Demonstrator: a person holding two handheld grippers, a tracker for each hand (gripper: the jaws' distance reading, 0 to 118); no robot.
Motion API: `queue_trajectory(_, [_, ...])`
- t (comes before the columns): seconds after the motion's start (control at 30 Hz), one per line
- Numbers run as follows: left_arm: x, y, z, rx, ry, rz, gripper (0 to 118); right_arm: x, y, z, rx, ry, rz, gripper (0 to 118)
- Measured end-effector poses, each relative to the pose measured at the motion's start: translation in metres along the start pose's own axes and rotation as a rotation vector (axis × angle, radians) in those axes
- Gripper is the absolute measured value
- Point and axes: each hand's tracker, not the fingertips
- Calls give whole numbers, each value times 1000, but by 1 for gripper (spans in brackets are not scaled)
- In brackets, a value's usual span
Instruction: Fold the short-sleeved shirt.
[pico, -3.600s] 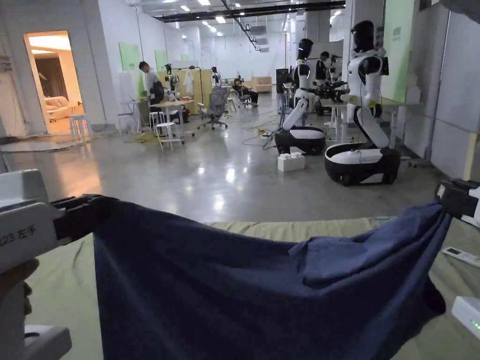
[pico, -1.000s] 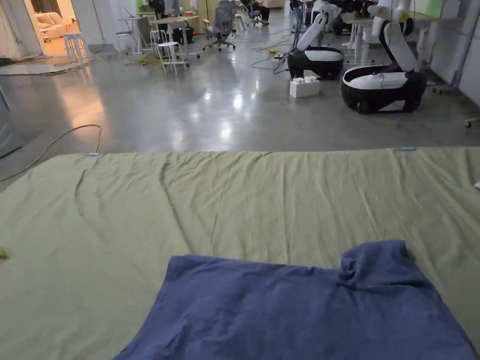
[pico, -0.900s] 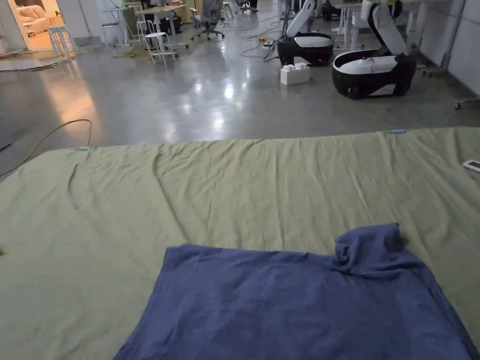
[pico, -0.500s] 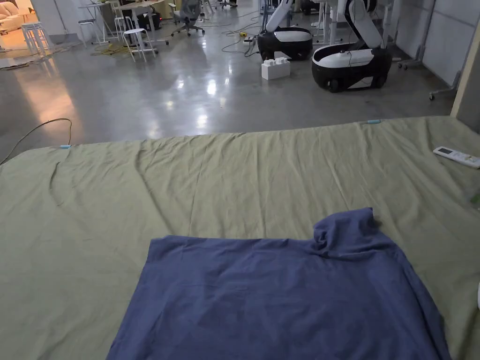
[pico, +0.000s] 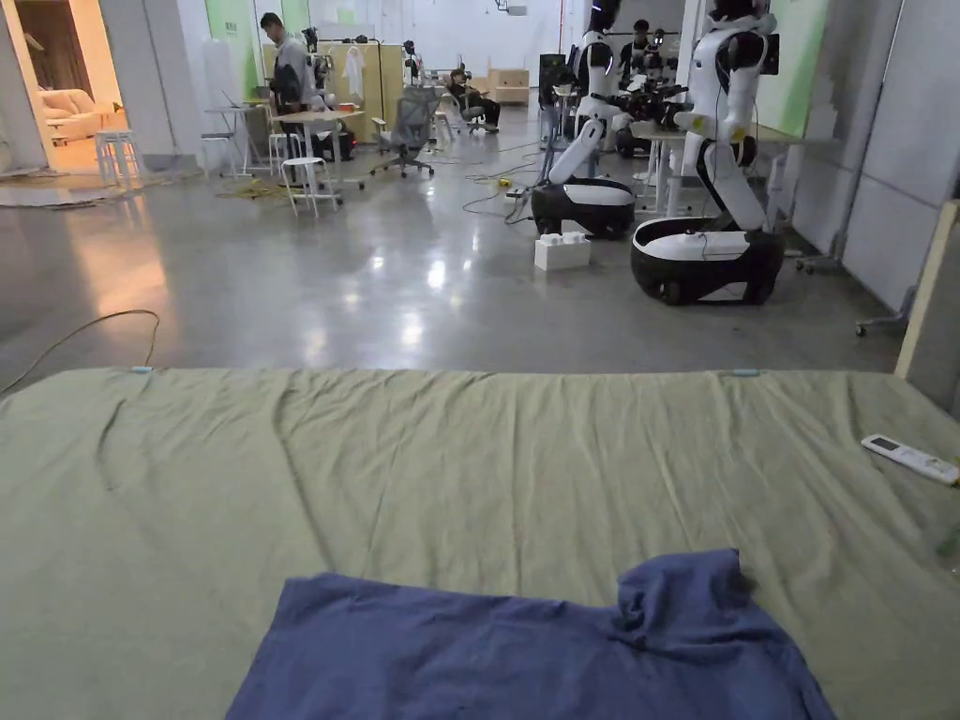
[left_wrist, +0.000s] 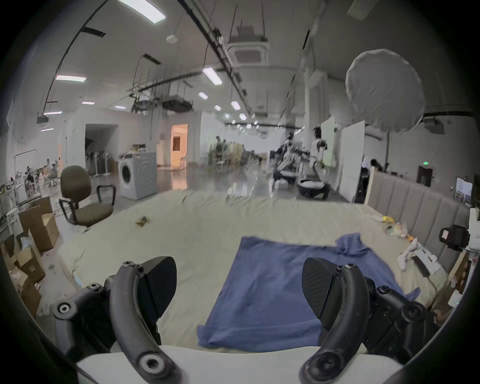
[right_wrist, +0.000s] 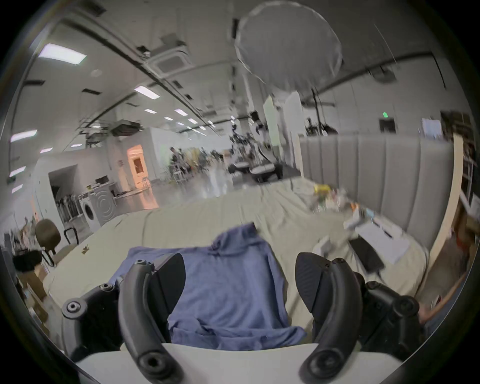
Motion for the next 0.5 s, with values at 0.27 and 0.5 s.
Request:
queue_trajectory(0.27, [41,39,30,163,-12,-138,47,-26,18,26,79,22,124,30])
queue_trajectory(0.5, [46,41,30,89,-102,-212,0,-31,24,24,59,22,76,0])
